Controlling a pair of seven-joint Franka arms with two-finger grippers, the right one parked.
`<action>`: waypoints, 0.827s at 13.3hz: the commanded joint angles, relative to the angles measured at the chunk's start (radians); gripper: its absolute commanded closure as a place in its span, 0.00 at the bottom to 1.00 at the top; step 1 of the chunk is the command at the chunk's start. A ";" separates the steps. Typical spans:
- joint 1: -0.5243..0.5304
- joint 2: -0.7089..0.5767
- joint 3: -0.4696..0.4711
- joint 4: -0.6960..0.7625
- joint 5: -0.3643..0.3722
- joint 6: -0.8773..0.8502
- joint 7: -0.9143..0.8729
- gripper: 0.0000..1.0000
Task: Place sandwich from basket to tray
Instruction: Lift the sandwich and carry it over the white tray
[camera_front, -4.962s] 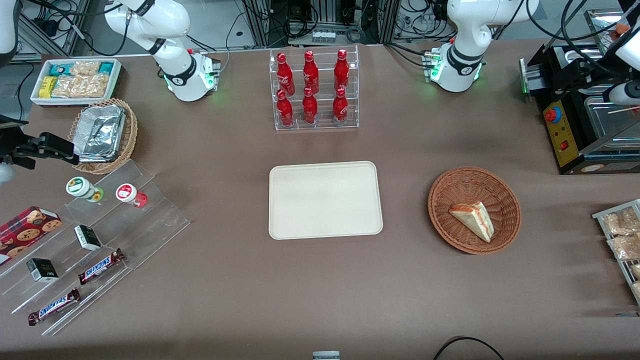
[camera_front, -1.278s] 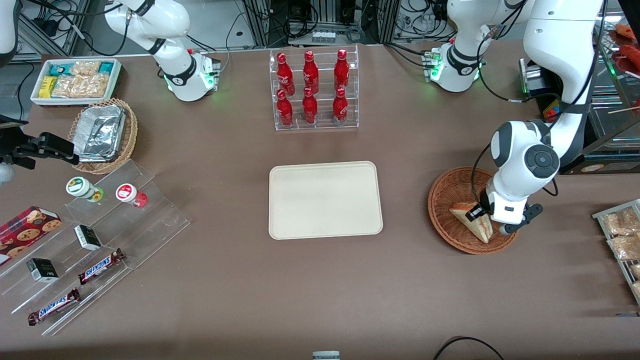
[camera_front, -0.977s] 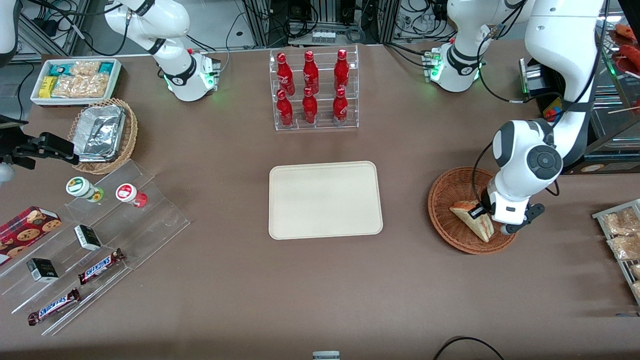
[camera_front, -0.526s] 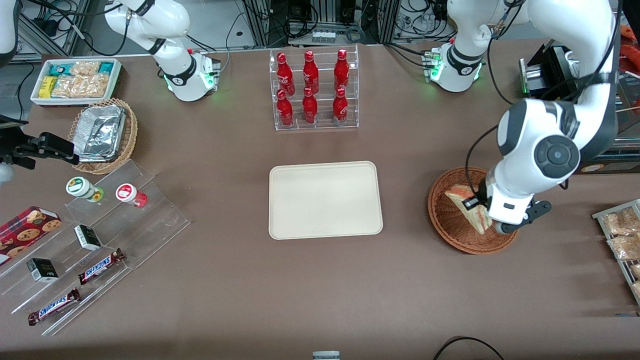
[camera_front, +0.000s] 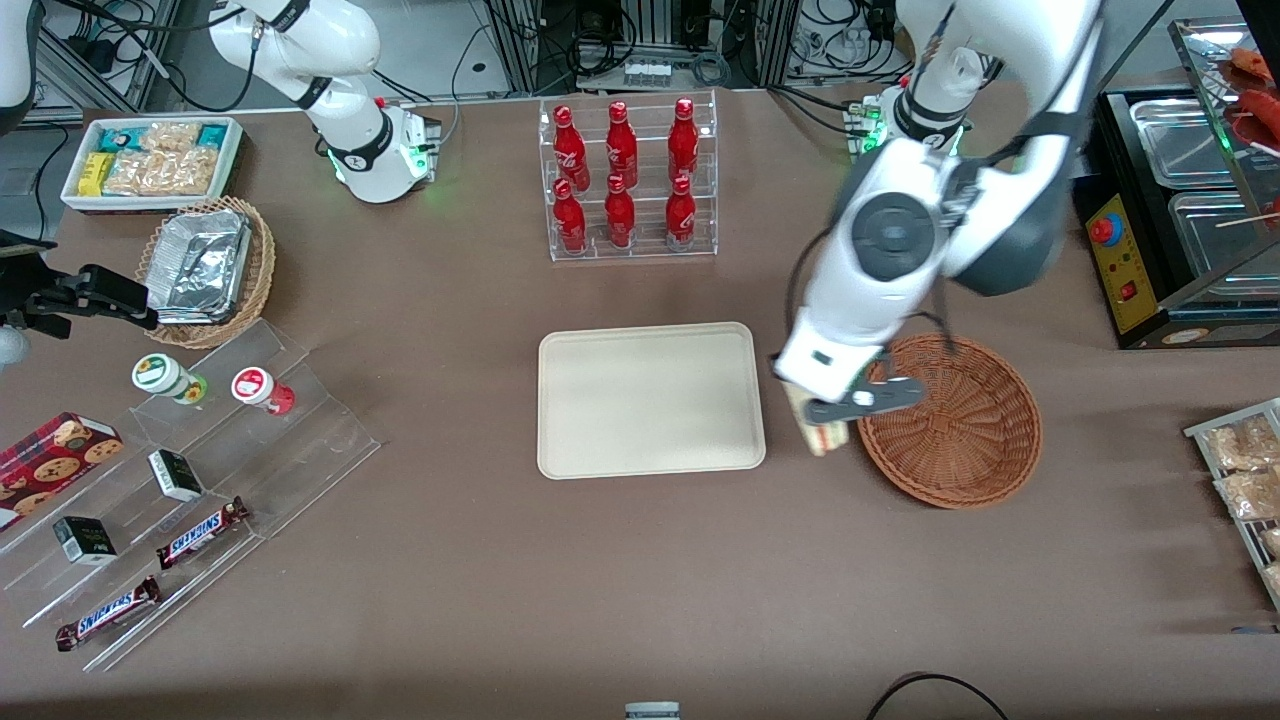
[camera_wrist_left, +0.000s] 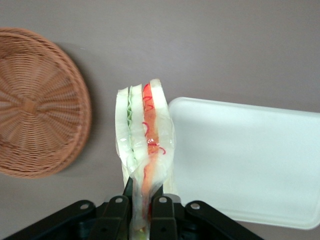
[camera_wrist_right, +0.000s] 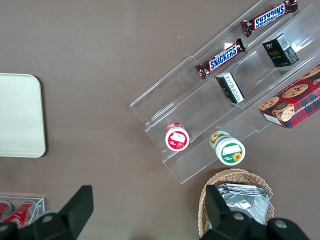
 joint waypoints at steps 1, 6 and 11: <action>-0.091 0.117 0.014 0.128 -0.008 -0.009 -0.033 1.00; -0.196 0.234 0.014 0.150 0.001 0.096 -0.050 1.00; -0.248 0.305 0.016 0.146 0.003 0.209 -0.050 1.00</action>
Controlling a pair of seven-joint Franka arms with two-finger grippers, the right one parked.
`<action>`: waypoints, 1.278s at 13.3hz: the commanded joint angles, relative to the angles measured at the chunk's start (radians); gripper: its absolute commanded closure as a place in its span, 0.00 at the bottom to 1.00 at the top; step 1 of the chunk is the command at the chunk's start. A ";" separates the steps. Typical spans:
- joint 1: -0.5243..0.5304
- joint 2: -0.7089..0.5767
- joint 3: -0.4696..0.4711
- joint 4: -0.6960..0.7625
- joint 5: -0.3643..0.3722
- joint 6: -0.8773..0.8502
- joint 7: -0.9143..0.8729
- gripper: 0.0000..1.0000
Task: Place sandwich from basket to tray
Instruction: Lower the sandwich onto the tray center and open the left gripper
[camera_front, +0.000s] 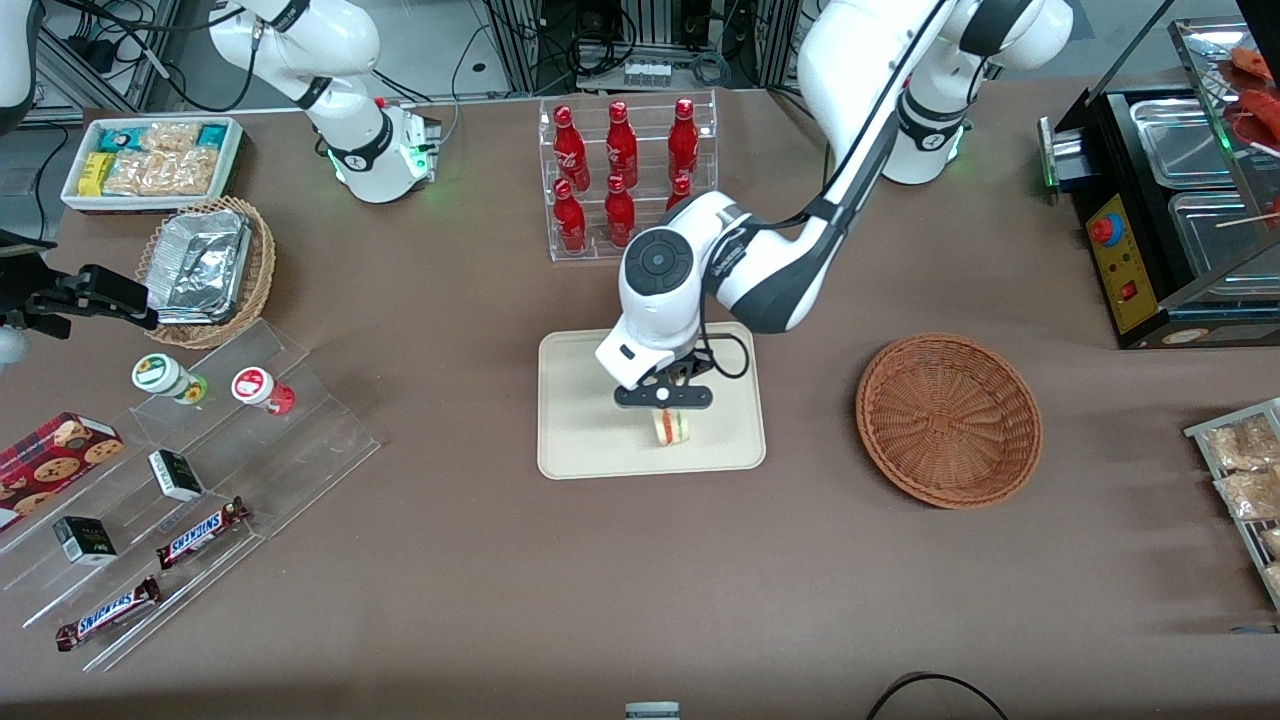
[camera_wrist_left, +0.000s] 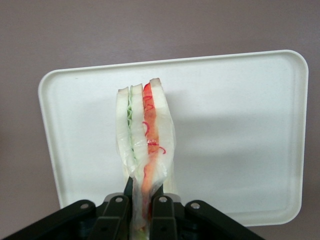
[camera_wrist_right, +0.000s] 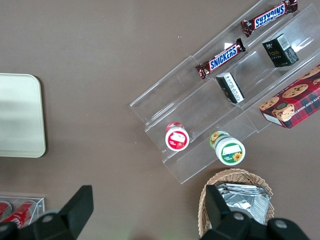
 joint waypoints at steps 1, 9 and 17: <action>-0.047 0.040 0.016 0.039 0.004 0.003 -0.010 1.00; -0.087 0.108 0.017 0.031 0.058 0.108 -0.050 1.00; -0.091 0.118 0.016 0.030 0.080 0.108 -0.100 0.39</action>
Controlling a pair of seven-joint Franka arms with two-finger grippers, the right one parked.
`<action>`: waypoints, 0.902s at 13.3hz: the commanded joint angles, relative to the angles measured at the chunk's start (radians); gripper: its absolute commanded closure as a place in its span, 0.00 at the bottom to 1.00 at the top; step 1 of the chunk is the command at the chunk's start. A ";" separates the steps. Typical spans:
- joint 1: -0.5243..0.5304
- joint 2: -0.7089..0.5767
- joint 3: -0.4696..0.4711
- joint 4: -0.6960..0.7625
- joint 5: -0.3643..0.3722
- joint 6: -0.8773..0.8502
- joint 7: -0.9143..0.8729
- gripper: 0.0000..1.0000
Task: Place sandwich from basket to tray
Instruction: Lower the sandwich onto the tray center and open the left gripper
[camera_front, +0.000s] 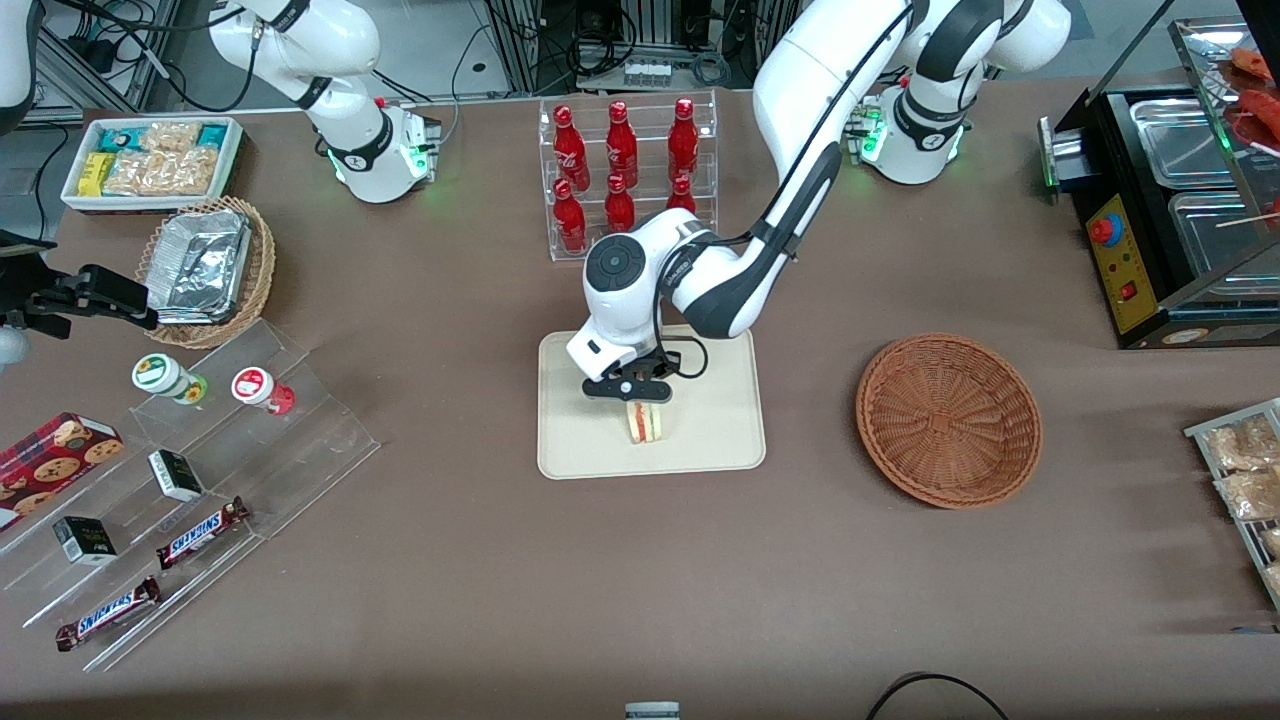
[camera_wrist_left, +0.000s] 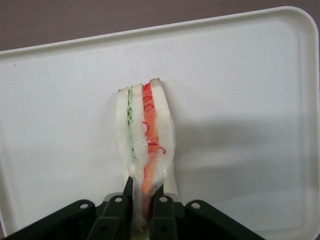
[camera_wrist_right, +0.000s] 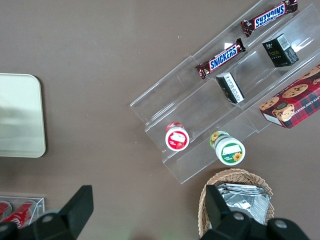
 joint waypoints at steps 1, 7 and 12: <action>-0.017 0.016 0.013 0.021 0.017 -0.001 -0.034 0.25; -0.014 -0.033 0.019 0.022 0.016 -0.028 -0.034 0.01; 0.065 -0.186 0.027 0.027 -0.001 -0.146 -0.114 0.01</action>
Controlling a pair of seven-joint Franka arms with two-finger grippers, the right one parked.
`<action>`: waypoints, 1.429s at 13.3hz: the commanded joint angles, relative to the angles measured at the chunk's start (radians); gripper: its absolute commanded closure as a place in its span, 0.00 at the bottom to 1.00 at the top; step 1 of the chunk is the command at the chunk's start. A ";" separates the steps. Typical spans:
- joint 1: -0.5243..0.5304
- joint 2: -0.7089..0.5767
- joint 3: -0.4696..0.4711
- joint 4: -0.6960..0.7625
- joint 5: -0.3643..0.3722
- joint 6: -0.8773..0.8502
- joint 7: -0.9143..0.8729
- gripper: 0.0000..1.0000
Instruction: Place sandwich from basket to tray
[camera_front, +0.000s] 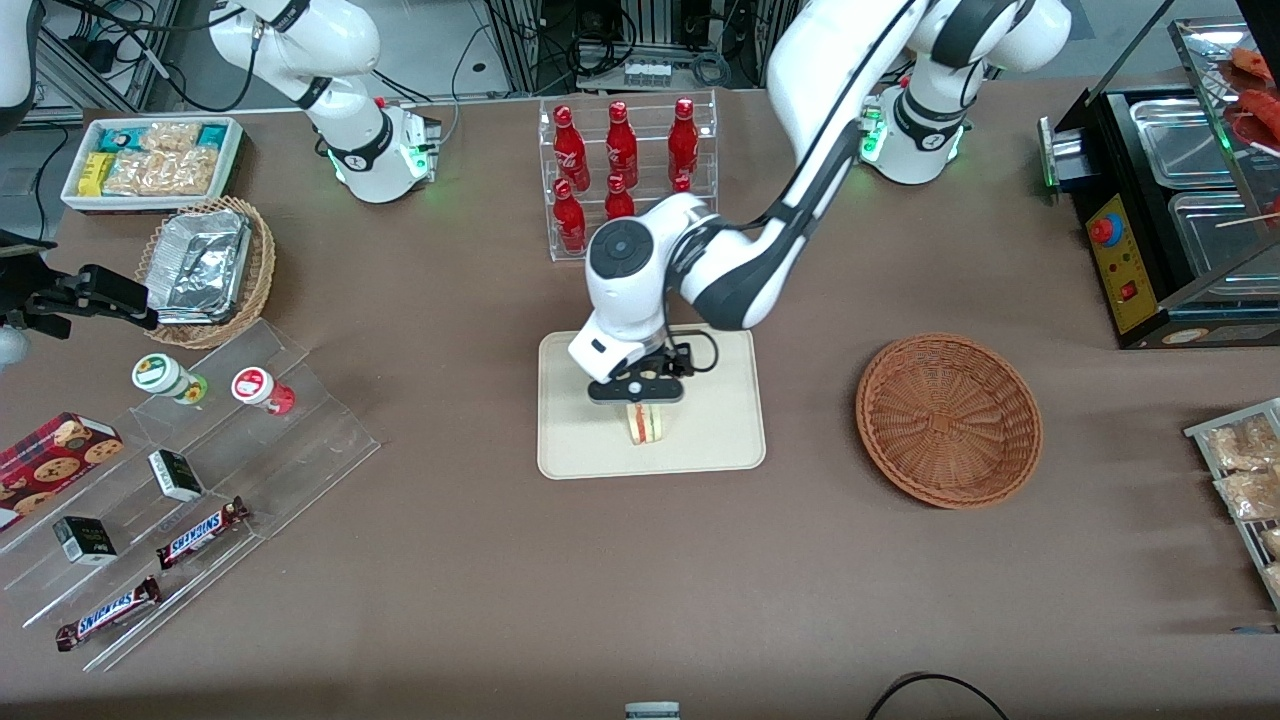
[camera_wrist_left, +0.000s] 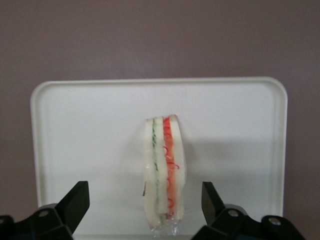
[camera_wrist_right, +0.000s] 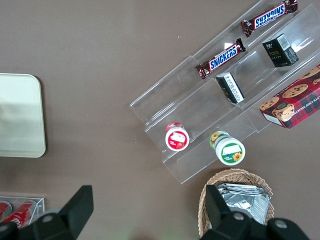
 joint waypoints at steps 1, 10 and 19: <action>0.057 -0.114 -0.001 -0.021 -0.004 -0.082 -0.035 0.01; 0.217 -0.345 -0.001 -0.032 -0.039 -0.427 -0.012 0.01; 0.488 -0.552 -0.001 -0.035 -0.042 -0.716 0.354 0.01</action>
